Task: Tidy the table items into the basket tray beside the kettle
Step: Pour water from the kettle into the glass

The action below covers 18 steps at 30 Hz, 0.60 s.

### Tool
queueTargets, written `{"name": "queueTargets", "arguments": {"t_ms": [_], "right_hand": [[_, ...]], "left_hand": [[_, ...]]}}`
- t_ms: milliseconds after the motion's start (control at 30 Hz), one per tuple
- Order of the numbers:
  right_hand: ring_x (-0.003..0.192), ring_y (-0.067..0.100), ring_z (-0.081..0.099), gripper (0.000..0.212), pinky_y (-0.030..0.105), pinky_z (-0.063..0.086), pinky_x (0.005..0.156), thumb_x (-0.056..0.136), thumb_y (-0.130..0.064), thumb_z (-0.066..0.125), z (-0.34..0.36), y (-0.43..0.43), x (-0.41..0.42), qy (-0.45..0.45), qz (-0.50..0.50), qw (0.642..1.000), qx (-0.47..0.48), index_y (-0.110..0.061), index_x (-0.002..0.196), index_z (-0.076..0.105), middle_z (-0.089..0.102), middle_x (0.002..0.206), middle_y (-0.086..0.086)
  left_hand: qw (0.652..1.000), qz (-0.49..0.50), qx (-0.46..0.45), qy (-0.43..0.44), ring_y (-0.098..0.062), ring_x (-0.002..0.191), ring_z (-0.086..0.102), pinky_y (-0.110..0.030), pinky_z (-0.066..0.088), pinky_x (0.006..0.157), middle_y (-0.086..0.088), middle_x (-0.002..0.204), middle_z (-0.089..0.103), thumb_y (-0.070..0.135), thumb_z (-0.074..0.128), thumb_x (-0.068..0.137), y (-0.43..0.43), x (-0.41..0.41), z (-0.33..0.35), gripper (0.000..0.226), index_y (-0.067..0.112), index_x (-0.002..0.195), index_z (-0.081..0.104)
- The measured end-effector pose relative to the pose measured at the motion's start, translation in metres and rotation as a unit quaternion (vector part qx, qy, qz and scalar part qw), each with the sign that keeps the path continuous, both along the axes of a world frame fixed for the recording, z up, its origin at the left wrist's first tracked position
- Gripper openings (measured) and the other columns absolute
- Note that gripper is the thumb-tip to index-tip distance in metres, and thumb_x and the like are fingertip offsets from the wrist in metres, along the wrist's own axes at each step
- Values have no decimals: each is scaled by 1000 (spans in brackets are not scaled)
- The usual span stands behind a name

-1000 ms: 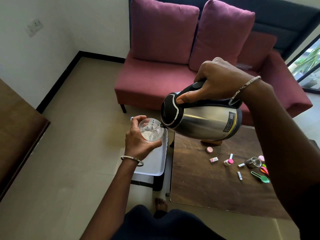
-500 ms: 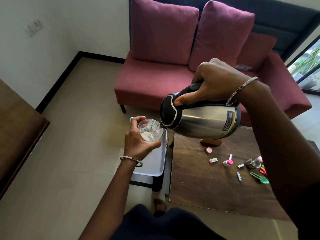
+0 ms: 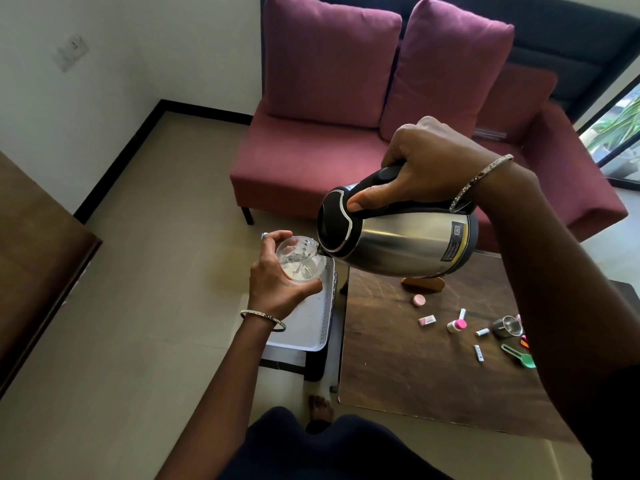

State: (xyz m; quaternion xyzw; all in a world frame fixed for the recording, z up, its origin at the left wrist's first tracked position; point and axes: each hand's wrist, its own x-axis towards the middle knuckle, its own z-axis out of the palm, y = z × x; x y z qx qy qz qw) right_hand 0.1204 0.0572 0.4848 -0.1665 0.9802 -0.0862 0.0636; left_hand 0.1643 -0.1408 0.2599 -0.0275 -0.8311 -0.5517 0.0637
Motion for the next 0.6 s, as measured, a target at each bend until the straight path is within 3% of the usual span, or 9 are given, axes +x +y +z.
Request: {"name": "queueTargets", "arguments": {"t_ms": [600], "right_hand": [[48,14,53,73,31,44,46,50,-89,63,0,4,-1,-3,-5,1000,5,-17,59,72,56,48,-2]], "left_hand": [[1000,3,4,0,-9,102,63,-34,57,87,5,114,63,21,90,49,1,-1,-5,84,19,121,46]]}}
